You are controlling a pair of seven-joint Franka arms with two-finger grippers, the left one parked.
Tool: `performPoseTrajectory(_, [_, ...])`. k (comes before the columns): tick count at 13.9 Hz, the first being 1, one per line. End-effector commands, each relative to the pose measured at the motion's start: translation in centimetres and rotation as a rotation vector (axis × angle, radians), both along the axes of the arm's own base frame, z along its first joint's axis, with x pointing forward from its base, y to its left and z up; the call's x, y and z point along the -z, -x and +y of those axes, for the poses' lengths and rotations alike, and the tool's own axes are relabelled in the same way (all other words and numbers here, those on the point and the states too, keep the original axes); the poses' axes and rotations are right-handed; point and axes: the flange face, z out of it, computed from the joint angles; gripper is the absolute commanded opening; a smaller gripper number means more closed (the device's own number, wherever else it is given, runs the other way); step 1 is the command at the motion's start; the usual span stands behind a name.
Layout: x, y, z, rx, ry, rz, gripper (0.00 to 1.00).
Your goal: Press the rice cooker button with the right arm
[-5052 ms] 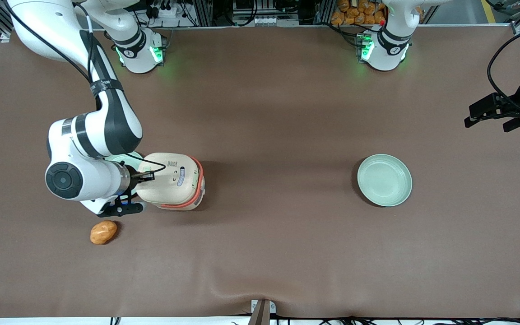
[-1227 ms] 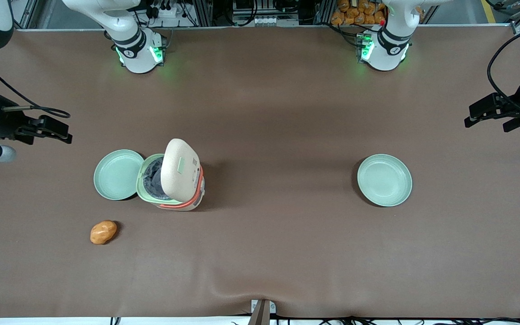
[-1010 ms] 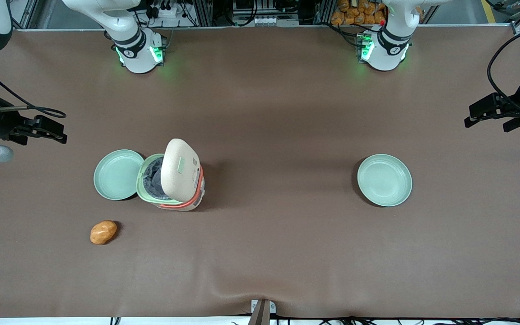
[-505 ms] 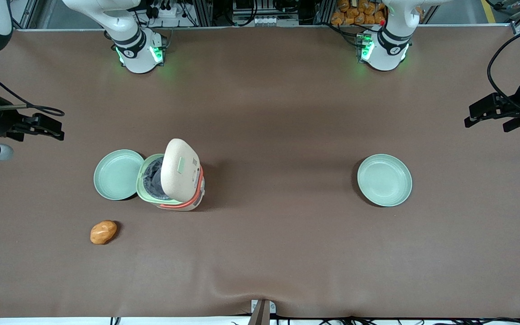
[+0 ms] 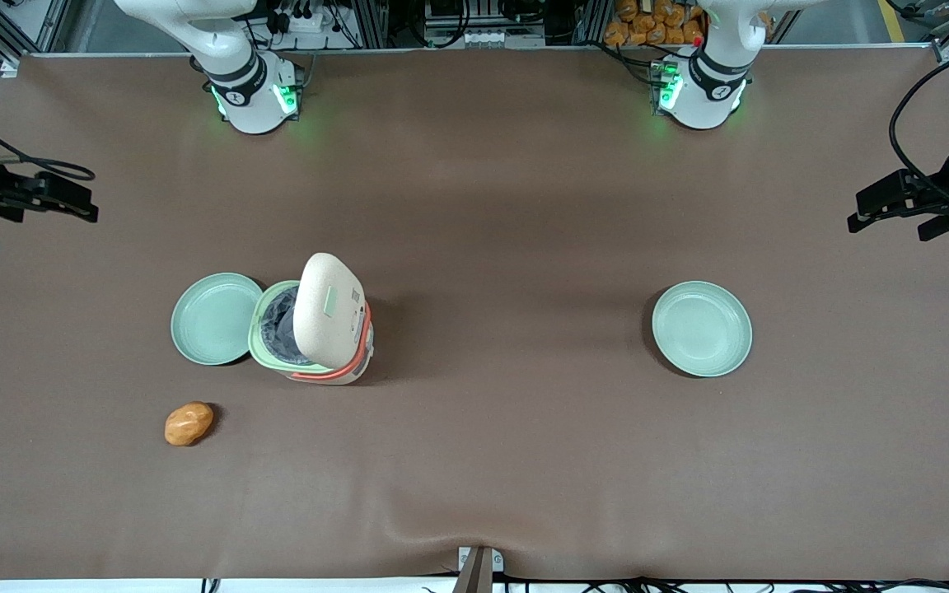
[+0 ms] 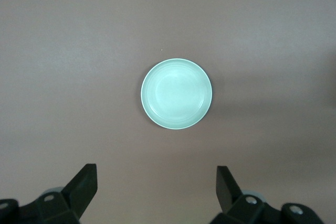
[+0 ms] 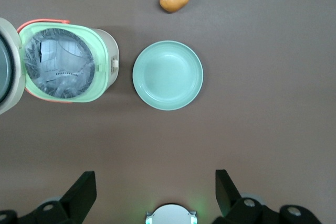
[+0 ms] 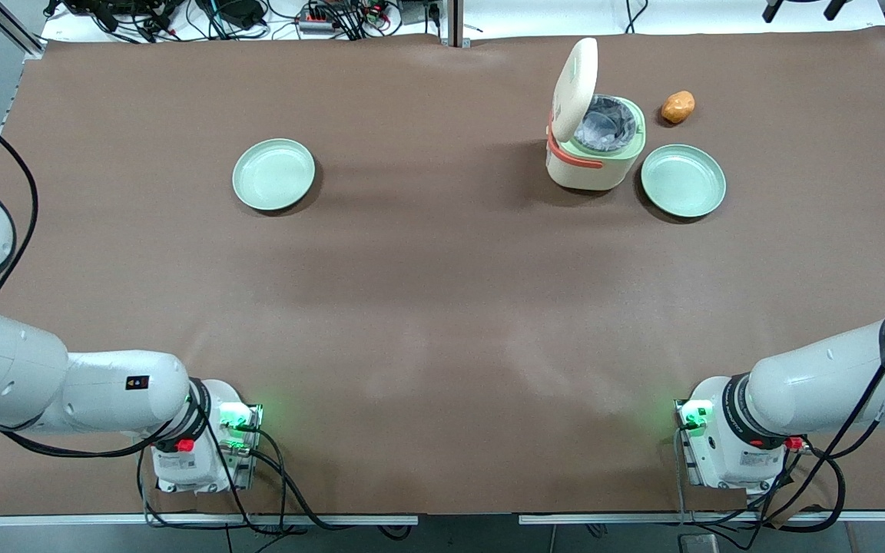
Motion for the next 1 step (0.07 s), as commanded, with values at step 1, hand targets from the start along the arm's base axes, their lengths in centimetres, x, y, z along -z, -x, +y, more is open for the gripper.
performPoseTrajectory(1, [-0.49, 1.03, -0.53, 0.006, -0.018, 0.004, 1.0])
